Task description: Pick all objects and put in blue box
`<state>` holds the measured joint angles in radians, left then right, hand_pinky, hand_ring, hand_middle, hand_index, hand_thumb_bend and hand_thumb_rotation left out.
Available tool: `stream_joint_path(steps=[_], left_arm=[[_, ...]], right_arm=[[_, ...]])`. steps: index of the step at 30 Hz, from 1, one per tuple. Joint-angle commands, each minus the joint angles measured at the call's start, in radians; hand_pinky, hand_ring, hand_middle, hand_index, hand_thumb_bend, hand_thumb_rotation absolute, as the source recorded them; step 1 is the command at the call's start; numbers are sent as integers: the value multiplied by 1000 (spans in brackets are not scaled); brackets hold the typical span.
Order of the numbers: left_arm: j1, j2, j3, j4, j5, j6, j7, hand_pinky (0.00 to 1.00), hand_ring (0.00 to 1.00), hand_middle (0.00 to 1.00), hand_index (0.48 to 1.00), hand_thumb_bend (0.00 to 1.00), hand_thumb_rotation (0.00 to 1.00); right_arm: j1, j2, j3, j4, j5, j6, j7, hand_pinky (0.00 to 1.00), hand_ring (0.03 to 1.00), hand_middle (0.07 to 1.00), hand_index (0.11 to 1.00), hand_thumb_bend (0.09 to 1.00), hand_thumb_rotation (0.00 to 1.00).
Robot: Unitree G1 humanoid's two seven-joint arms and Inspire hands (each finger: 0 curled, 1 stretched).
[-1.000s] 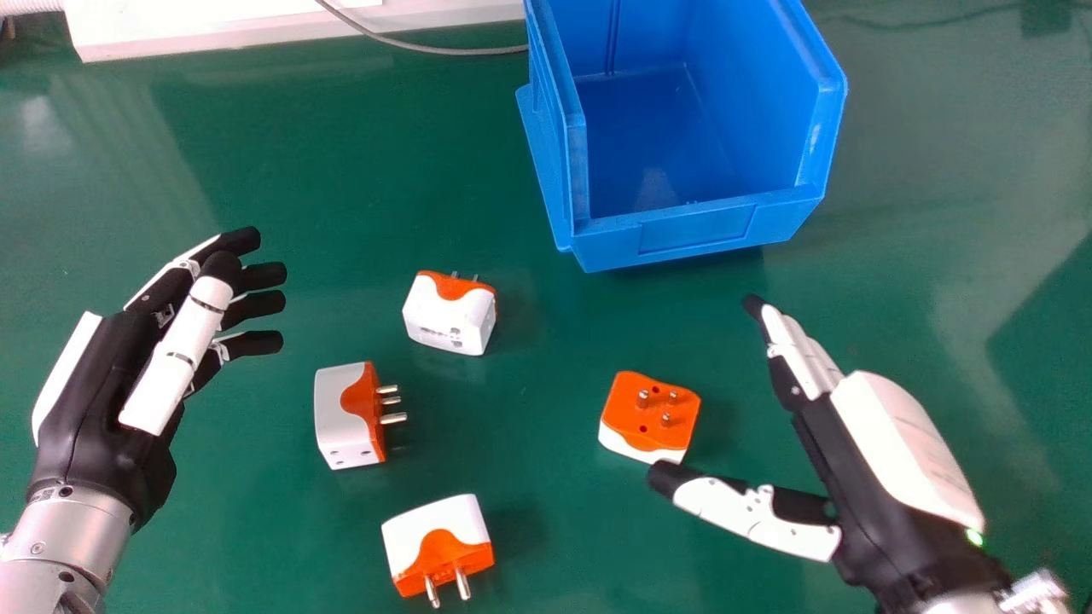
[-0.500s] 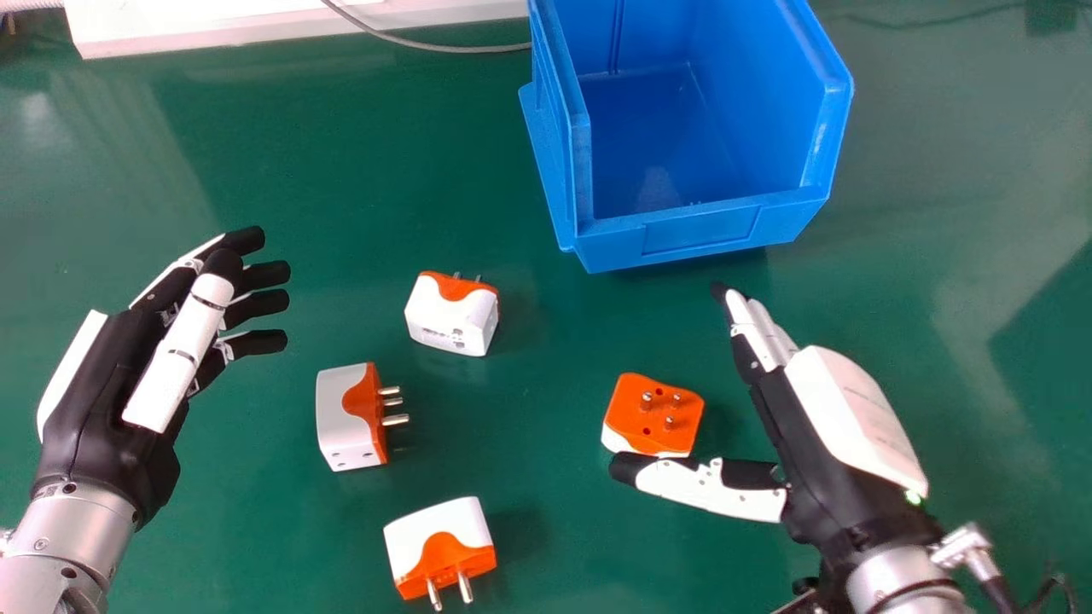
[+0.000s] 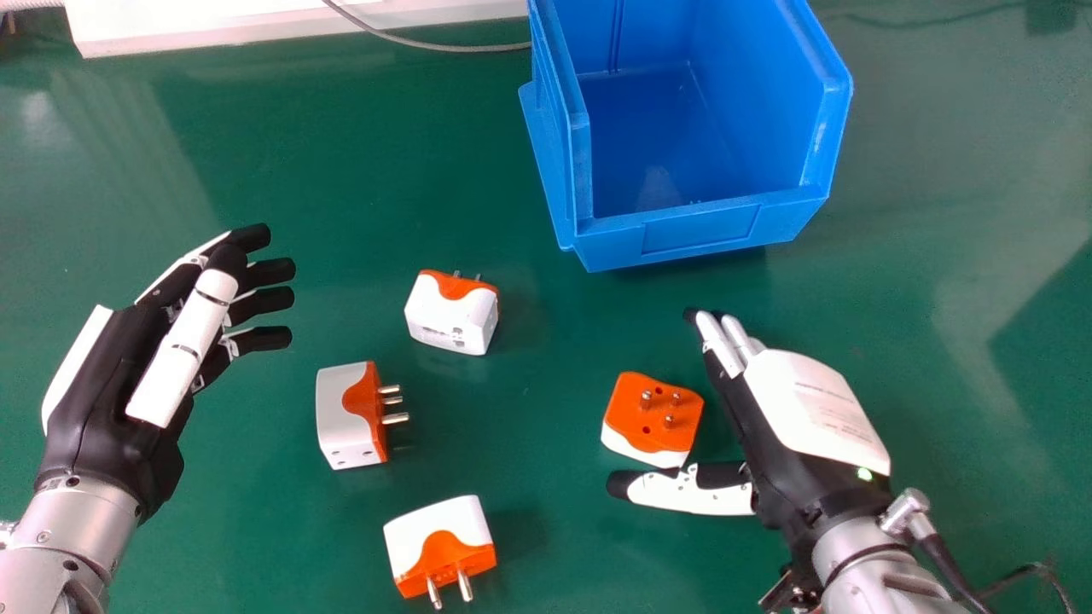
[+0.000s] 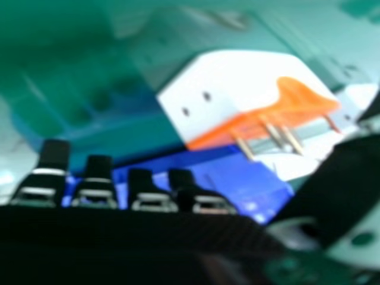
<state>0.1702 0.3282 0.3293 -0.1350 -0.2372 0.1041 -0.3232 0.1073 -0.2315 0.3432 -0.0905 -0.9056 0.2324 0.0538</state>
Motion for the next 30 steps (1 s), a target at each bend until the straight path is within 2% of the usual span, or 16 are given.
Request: stream_joint_path(steps=[1,4,7,9,12,15,19,30], left_arm=[[-15,16,9,-5,-7,-2,-1,719,792,794,839,520,781],[-22,18,10,9,-5,-7,-3,720,792,794,840,523,783],[-26,19,11,14,-5,-6,-4,720,791,794,840,526,784],[-24,20,13,8,-7,-3,-5,720,791,794,840,527,783],[-19,21,13,-13,-8,9,-2,719,791,794,841,529,783],[-21,23,16,-6,-7,9,-4,717,790,794,843,533,783],[-20,25,18,-10,-6,12,-5,715,792,793,844,537,783],[-33,35,20,13,-3,10,-7,709,791,790,841,545,777]], right_arm=[[-55,-11,11,39,-11,8,0,868,951,983,948,641,542],[-91,-23,26,87,-15,6,1,869,950,978,936,637,538],[-117,-38,43,116,-27,6,4,864,943,969,924,629,528],[-136,-48,56,135,-36,3,5,861,940,966,921,627,525],[-164,-71,86,170,-65,-8,1,850,930,956,911,626,522],[-178,-82,107,178,-83,1,14,821,910,935,892,621,514],[-190,-93,126,177,-92,12,43,791,892,916,872,611,504],[-182,-77,148,109,-103,82,123,764,878,902,853,611,497]])
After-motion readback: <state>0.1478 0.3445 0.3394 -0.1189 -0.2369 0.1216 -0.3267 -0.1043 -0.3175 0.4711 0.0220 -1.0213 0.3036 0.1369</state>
